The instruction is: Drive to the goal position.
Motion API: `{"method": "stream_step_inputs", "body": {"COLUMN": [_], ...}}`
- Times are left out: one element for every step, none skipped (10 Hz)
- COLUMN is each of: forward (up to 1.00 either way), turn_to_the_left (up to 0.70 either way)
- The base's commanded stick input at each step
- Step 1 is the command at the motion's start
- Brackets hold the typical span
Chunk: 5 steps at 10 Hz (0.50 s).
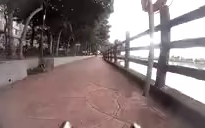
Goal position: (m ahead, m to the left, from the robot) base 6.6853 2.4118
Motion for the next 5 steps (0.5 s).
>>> {"method": "stream_step_inputs", "body": {"forward": [0.70, 0.70, 0.70, 0.70, 0.70], "turn_to_the_left": [0.00, 0.00, 0.00, 0.00, 0.00]}}
